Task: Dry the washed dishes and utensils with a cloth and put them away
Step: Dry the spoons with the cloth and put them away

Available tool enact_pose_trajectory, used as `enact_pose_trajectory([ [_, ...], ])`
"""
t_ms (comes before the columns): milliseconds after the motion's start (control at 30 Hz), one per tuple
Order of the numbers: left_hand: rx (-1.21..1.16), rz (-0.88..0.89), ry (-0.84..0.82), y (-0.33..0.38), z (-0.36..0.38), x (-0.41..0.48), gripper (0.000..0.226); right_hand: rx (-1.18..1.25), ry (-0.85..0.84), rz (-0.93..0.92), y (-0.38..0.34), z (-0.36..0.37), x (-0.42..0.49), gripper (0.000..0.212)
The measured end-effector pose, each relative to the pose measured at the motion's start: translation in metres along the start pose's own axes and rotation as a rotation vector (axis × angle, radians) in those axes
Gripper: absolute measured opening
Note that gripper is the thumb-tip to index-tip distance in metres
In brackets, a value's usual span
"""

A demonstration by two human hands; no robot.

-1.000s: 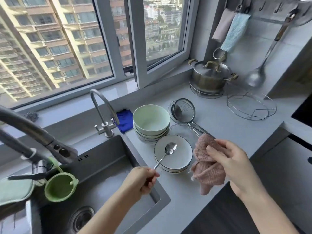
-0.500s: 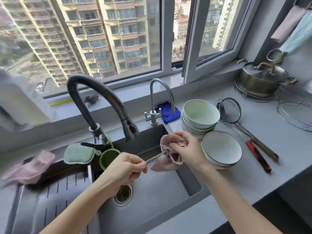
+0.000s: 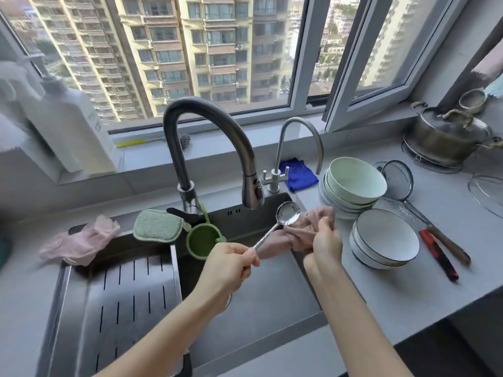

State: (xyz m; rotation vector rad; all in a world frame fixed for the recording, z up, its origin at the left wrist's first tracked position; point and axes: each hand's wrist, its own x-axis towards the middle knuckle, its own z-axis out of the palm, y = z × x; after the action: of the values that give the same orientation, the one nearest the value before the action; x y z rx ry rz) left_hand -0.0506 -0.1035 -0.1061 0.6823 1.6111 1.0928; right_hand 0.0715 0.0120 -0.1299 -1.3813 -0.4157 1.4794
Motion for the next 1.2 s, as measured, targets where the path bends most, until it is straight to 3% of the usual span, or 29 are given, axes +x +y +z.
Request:
enact_pose_trajectory([
  [67, 0.022, 0.029, 0.031, -0.004, -0.001, 0.006, 0.031, 0.162, -0.191, 0.196, 0.004, -0.001, -0.011, 0.030],
  [167, 0.087, 0.045, -0.018, -0.005, 0.000, 0.014, 0.037, 0.137, -0.416, 0.237, 0.015, 0.009, -0.018, 0.021],
  [300, 0.130, -0.017, -0.200, -0.004, 0.001, 0.010, 0.035, 0.014, -0.404, 0.217, 0.017, 0.020, -0.019, 0.006],
  [367, 0.240, -0.071, -0.273, -0.002, -0.007, 0.004, 0.033, -0.074, -0.426, 0.192, 0.015, 0.017, -0.021, 0.013],
  [433, 0.411, 0.040, -0.162, 0.004, -0.023, 0.003, 0.035, -0.216, -0.519, 0.114, 0.011, 0.008, -0.025, 0.022],
  [533, 0.601, 0.387, 0.150, 0.023, -0.044, 0.006, 0.032, -0.455, -0.884, 0.078, -0.001, -0.006, -0.042, 0.010],
  [600, 0.681, 0.517, 0.119, 0.036, -0.045, 0.005, 0.022, -0.620, -1.064, 0.068, -0.009, -0.006, -0.052, 0.013],
  [733, 0.751, 0.631, 0.042, 0.042, -0.051, 0.001, 0.032, -0.747, -1.111, 0.070, -0.019, 0.004, -0.064, 0.026],
  [867, 0.732, 0.640, 0.112, 0.039, -0.063, -0.002, 0.030, -0.806, -1.148, 0.089, -0.021, -0.002, -0.068, 0.034],
  [967, 0.603, 0.541, 0.292, 0.042, -0.087, 0.007, 0.026, -0.854, -1.208, 0.093, -0.026, -0.021, -0.066, 0.027],
  [1067, 0.554, 0.446, 0.356, 0.046, -0.100, 0.016, 0.025, -0.882, -1.240, 0.071, -0.030, -0.028, -0.068, 0.028],
  [1133, 0.388, 0.381, 0.391, 0.044, -0.097, 0.022, 0.026, -0.885, -1.194, 0.026, -0.027, -0.021, -0.069, 0.030],
  [1200, 0.059, 0.268, 0.335, 0.038, -0.087, 0.022, 0.024, -0.824, -1.117, -0.014, -0.024, -0.010, -0.070, 0.032],
])
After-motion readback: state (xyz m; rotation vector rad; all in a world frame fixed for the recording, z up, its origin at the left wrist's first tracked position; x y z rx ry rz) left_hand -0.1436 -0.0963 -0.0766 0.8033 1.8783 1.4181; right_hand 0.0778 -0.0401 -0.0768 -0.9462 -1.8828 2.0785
